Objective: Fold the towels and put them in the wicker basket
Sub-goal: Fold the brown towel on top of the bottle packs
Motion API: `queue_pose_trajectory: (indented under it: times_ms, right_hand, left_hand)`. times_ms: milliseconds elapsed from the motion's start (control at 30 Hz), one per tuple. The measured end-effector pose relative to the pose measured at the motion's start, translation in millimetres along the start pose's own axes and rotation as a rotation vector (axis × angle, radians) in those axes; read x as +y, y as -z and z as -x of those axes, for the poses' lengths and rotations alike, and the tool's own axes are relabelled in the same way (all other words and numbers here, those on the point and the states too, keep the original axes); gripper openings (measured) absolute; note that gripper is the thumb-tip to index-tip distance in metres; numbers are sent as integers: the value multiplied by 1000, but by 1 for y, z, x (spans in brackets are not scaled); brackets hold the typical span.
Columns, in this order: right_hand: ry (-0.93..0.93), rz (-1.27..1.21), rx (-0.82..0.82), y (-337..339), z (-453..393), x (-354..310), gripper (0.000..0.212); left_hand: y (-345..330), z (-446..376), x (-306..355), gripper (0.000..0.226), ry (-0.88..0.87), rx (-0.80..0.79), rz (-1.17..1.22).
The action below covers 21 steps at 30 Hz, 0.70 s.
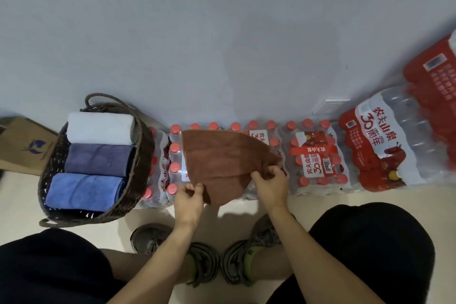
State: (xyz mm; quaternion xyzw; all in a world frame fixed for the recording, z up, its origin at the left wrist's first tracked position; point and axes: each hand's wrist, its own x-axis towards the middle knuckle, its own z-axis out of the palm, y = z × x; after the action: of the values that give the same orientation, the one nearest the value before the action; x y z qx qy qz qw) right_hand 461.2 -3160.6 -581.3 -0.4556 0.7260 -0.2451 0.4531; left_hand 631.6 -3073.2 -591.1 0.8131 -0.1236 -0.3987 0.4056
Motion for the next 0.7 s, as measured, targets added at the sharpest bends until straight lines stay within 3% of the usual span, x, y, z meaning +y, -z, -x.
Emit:
queue_pose_trajectory:
  times_ms: [133, 233, 400, 500, 567, 633, 700]
  right_hand:
    - [-14, -176, 37, 12, 8, -16, 12]
    - [-47, -332, 59, 24, 10, -25, 27]
    - [-31, -280, -29, 40, 24, -28, 37]
    - [-58, -242, -107, 48, 33, -28, 40]
    - [-128, -259, -188, 54, 39, -29, 47]
    - [-211, -247, -283, 64, 45, -29, 54]
    - [-250, -133, -387, 76, 51, -28, 57]
  left_hand:
    - [20, 8, 7, 24, -80, -12, 62]
    - [34, 11, 19, 15, -127, -55, 122]
    - [53, 20, 34, 11, -149, -155, 160]
    - [61, 32, 41, 31, 4, -358, 388]
    - [68, 38, 45, 47, 18, -494, 503]
    - [77, 43, 47, 53, -52, -559, 384]
    - [85, 46, 51, 43, -108, -529, 174]
